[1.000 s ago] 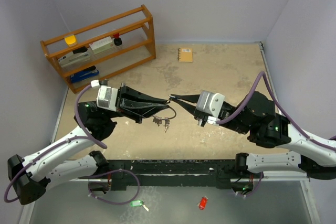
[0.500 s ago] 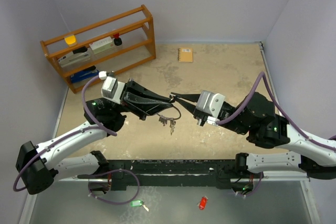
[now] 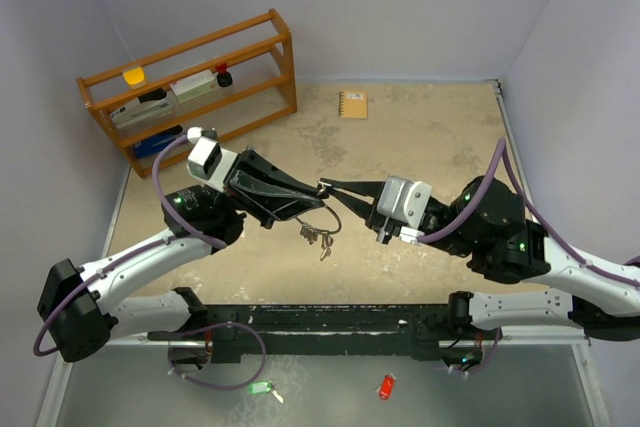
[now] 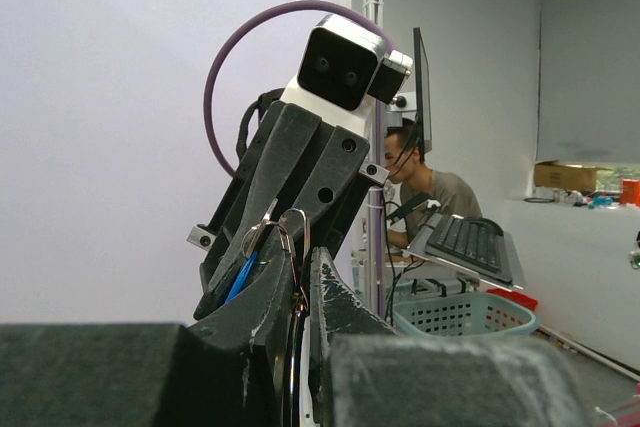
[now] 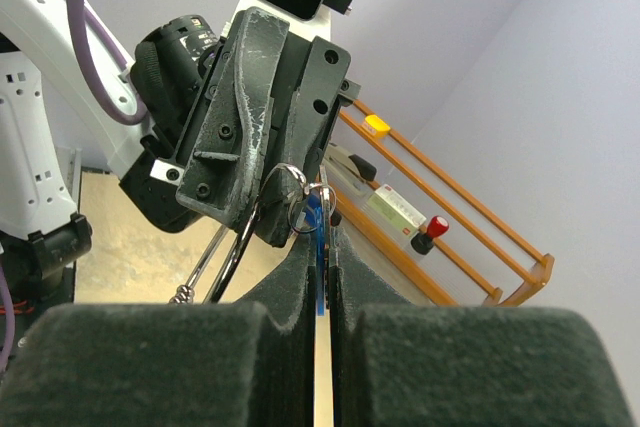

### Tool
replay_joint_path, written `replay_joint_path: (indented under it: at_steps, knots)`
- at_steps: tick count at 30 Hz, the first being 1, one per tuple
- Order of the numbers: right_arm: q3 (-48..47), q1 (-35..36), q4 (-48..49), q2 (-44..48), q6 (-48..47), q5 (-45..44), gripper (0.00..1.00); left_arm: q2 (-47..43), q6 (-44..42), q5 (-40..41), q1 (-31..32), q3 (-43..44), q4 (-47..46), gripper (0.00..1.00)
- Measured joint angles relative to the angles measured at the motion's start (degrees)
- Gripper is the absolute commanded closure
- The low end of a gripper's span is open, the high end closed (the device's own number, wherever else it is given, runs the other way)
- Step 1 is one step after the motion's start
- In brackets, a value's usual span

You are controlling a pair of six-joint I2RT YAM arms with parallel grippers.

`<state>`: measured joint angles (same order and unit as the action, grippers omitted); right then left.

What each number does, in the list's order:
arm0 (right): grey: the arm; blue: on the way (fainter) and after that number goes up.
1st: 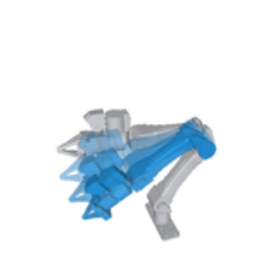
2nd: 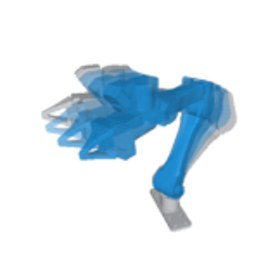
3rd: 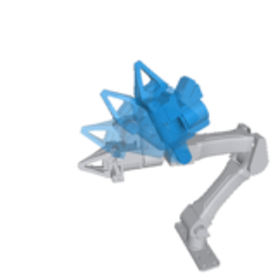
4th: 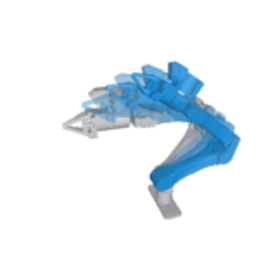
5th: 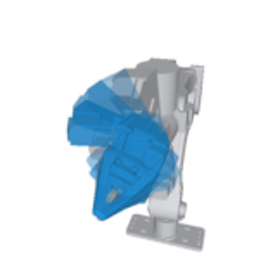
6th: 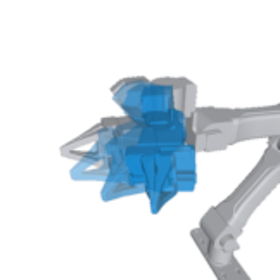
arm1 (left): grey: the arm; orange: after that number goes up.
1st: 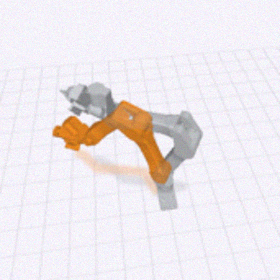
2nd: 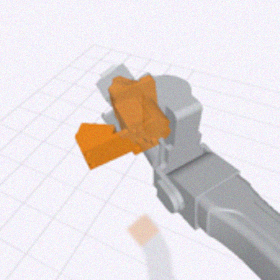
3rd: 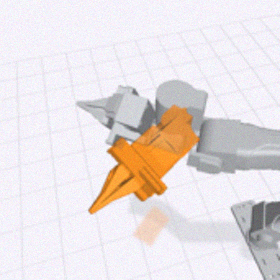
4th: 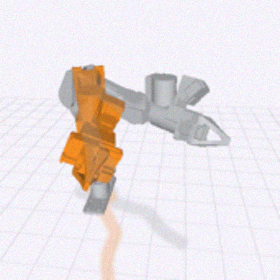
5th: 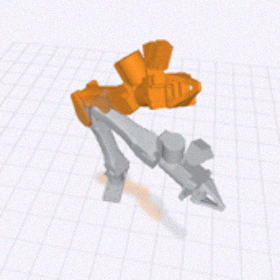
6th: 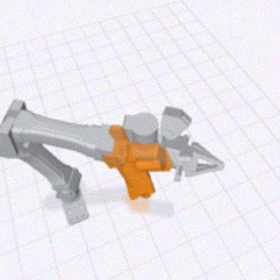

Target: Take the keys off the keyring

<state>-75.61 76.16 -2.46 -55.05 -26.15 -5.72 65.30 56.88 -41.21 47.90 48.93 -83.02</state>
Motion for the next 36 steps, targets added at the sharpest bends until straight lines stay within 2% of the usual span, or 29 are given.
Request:
replay_joint_path:
  at_steps: [9,36]
  knots:
    - [0.00,0.07,1.88,-0.87,0.00,1.03,1.00,0.04,2.54,-0.07,0.00,0.52,-0.59,1.00]
    - [3.67,0.31,12.76,-2.38,1.01,1.31,1.00,1.27,0.92,-2.16,-0.13,5.29,-1.07,1.00]
